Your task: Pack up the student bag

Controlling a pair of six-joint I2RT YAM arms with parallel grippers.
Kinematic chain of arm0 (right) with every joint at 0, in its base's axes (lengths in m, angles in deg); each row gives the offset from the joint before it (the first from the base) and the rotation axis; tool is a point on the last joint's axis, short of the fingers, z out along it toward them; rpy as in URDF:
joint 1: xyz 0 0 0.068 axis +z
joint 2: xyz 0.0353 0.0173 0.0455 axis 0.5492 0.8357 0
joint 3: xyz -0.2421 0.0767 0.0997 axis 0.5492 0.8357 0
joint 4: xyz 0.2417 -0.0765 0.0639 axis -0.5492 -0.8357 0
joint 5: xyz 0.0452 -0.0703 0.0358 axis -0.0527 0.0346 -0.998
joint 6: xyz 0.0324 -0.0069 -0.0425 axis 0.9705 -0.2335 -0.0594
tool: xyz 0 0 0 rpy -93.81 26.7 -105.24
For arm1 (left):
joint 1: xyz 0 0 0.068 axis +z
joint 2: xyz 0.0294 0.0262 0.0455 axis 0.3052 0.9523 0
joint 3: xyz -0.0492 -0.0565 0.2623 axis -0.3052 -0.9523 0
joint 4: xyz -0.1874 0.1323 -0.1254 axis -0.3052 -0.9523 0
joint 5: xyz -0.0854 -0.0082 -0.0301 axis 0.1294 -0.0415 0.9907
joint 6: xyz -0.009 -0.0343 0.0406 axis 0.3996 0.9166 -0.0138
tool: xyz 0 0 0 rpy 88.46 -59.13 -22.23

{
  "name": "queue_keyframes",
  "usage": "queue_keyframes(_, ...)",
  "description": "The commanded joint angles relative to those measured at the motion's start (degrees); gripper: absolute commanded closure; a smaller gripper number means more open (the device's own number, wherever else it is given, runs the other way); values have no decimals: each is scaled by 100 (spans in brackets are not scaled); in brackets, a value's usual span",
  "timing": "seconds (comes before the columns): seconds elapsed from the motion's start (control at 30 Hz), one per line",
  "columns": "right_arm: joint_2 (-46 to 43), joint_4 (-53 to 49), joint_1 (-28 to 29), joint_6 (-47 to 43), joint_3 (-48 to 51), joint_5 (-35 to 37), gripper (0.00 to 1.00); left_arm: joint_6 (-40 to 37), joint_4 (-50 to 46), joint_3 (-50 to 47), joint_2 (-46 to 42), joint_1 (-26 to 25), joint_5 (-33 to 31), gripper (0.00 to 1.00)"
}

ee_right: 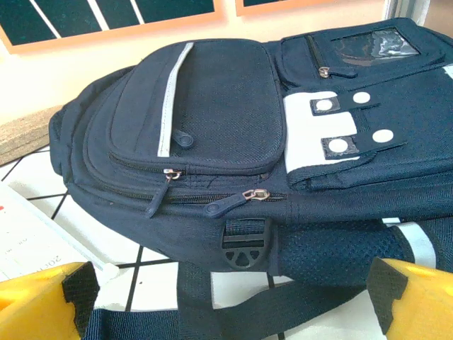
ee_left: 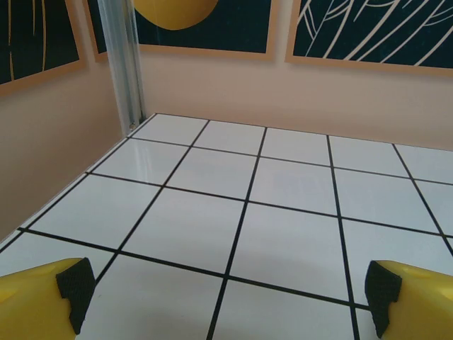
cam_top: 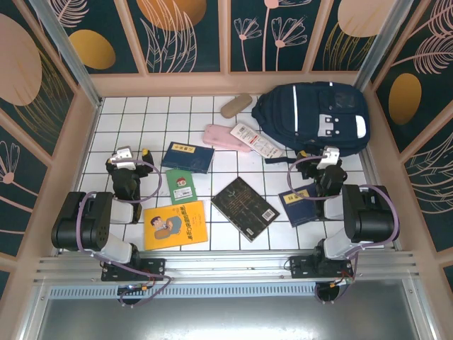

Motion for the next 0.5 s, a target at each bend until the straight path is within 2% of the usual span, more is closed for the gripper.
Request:
queue_keyframes(0.0, -18, 83, -12, -114, -70, -96, 1, -3, 211, -47, -3, -20, -63, 1)
queue_keyframes(0.47, -18, 75, -15, -112, -75, -96, 1, 7, 189, -42, -11, -22, -47, 1)
